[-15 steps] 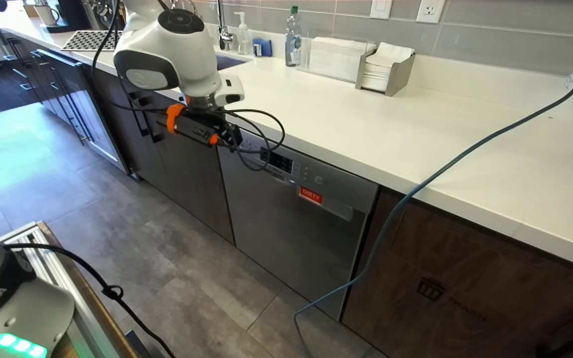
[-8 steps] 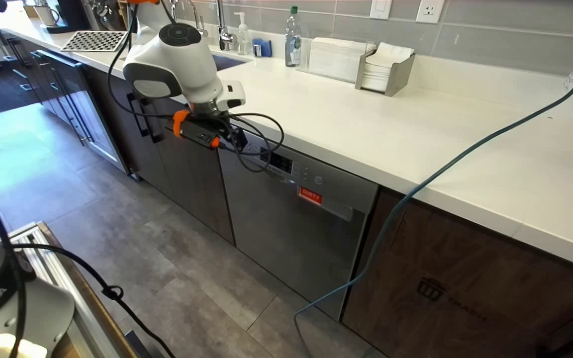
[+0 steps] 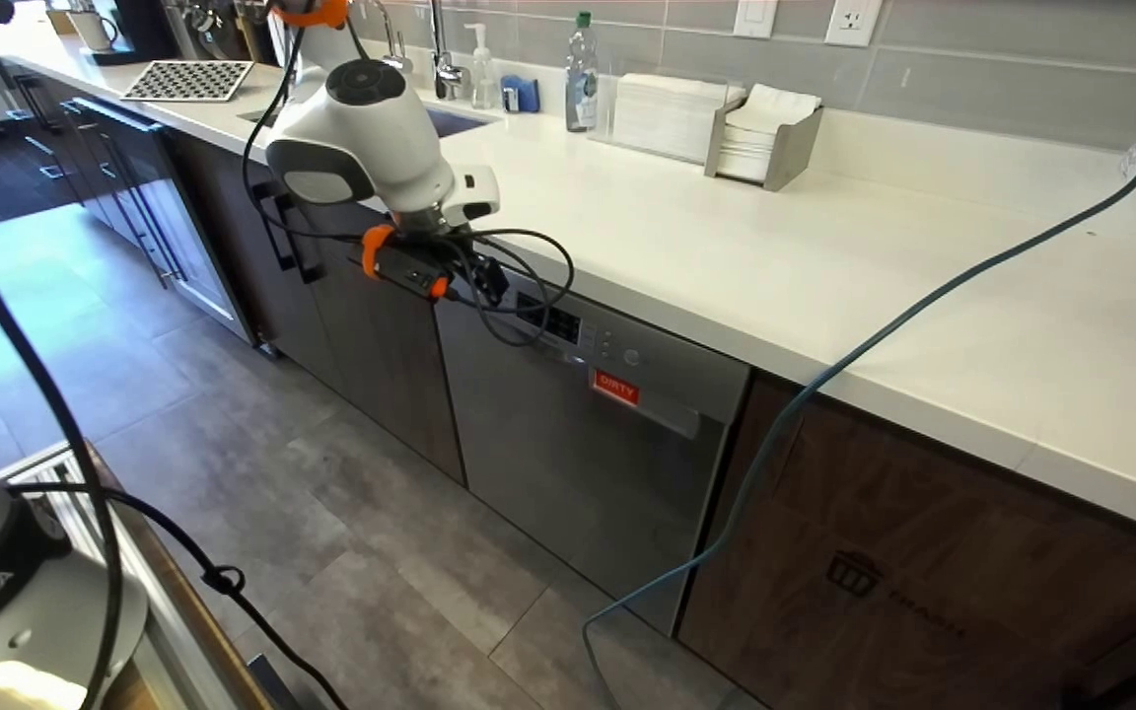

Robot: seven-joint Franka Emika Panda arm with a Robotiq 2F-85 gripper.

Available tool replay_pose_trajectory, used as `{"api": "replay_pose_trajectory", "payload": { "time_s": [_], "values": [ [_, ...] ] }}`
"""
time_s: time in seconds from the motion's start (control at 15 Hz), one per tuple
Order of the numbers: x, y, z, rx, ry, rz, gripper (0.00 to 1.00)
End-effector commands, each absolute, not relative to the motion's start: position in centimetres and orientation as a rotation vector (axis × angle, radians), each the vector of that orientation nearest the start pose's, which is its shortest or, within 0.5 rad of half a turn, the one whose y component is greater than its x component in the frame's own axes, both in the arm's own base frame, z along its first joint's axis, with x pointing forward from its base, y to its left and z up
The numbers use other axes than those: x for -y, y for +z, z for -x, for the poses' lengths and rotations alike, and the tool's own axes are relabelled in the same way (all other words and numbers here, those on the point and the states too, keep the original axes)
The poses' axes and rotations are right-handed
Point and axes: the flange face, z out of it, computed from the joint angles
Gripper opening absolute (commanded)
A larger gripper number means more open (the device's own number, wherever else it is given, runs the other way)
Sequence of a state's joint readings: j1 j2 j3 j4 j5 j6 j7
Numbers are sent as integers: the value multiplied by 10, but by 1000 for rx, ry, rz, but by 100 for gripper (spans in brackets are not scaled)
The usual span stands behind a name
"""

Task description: Press a button on the left side of the oven

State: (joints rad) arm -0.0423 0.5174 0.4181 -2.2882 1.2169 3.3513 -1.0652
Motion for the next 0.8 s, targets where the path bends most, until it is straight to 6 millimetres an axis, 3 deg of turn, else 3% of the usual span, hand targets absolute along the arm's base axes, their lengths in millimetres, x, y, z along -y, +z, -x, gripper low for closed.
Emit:
{"api": "replay_pose_trajectory", "payload": {
  "time_s": [0.0, 0.07, 0.13, 0.73],
  "values": [
    [-90, 155, -500, 85, -639, 2974, 100],
    [-88, 151, -500, 82, -630, 2974, 100],
    [-87, 148, -500, 79, -625, 2976, 77],
    [-89, 137, -507, 39, -622, 2949, 16]
  ]
}}
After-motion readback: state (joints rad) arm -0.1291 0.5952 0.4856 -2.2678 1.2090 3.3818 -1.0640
